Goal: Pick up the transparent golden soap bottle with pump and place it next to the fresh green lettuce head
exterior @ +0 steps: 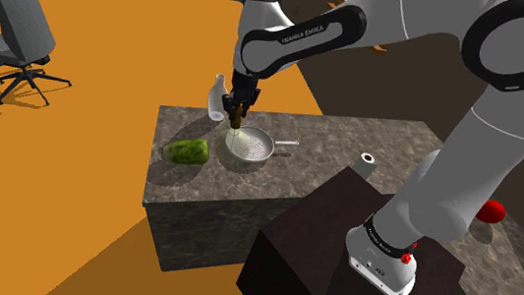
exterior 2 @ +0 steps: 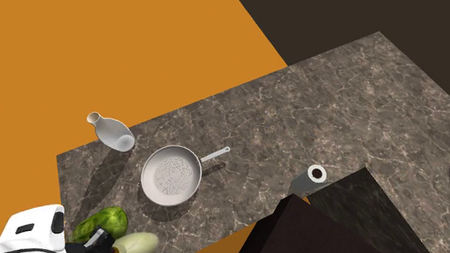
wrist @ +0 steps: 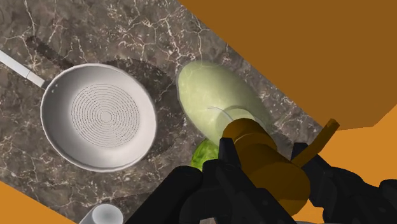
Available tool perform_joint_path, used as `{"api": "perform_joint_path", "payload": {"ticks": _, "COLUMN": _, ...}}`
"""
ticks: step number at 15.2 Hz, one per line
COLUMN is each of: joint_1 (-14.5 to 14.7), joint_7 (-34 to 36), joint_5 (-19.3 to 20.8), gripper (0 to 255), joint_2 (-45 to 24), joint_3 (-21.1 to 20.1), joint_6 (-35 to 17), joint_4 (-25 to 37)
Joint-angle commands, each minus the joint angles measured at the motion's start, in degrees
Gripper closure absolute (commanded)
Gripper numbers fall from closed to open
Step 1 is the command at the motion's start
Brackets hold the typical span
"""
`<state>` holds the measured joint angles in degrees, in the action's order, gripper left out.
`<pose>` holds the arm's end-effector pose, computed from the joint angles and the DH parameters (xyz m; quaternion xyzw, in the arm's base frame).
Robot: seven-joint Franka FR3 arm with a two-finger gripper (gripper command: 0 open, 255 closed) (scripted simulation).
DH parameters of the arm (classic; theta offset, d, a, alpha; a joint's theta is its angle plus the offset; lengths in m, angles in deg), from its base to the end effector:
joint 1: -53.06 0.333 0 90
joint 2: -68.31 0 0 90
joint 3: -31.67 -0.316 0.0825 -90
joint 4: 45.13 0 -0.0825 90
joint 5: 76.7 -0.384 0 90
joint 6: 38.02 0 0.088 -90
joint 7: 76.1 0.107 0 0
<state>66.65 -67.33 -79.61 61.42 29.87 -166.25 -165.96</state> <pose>0.5425 0.1506 0.3610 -0.9989 -0.0420 0.0002 0.0223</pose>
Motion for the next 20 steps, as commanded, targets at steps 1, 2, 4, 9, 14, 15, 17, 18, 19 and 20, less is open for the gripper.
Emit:
{"api": "perform_joint_path", "payload": {"ticks": 1, "joint_1": -0.02, "joint_7": -0.12, "joint_5": -0.04, "gripper": 255, "joint_2": -0.77, "joint_3": 0.01, "joint_6": -1.62, "joint_4": -0.77}}
{"api": "perform_joint_path", "payload": {"ticks": 2, "joint_1": -0.01, "joint_7": -0.15, "joint_5": -0.05, "gripper": 255, "joint_2": -1.20, "joint_3": 0.01, "joint_6": -2.33, "joint_4": -1.05}}
{"api": "perform_joint_path", "payload": {"ticks": 4, "joint_1": -0.01, "joint_7": -0.21, "joint_5": -0.08, "gripper": 255, "joint_2": -2.09, "joint_3": 0.00, "joint_6": -3.75, "joint_4": -1.59}}
{"api": "perform_joint_path", "payload": {"ticks": 9, "joint_1": 0.02, "joint_7": -0.37, "joint_5": -0.15, "gripper": 255, "joint_2": -4.49, "joint_3": -0.02, "joint_6": -7.27, "joint_4": -2.70}}
{"api": "perform_joint_path", "payload": {"ticks": 14, "joint_1": 0.04, "joint_7": -0.53, "joint_5": -0.22, "gripper": 255, "joint_2": -7.14, "joint_3": -0.04, "joint_6": -10.71, "joint_4": -3.50}}
{"api": "perform_joint_path", "payload": {"ticks": 15, "joint_1": 0.04, "joint_7": -0.56, "joint_5": -0.24, "gripper": 255, "joint_2": -7.69, "joint_3": -0.04, "joint_6": -11.39, "joint_4": -3.62}}
{"api": "perform_joint_path", "payload": {"ticks": 17, "joint_1": 0.05, "joint_7": -0.63, "joint_5": -0.27, "gripper": 255, "joint_2": -8.84, "joint_3": -0.05, "joint_6": -12.74, "joint_4": -3.83}}
{"api": "perform_joint_path", "payload": {"ticks": 18, "joint_1": 0.05, "joint_7": -0.66, "joint_5": -0.28, "gripper": 255, "joint_2": -9.42, "joint_3": -0.05, "joint_6": -13.41, "joint_4": -3.92}}
{"api": "perform_joint_path", "payload": {"ticks": 19, "joint_1": 0.05, "joint_7": -0.69, "joint_5": -0.30, "gripper": 255, "joint_2": -10.01, "joint_3": -0.06, "joint_6": -14.07, "joint_4": -3.99}}
{"api": "perform_joint_path", "payload": {"ticks": 20, "joint_1": 0.05, "joint_7": -0.73, "joint_5": -0.31, "gripper": 255, "joint_2": -10.61, "joint_3": -0.06, "joint_6": -14.73, "joint_4": -4.05}}
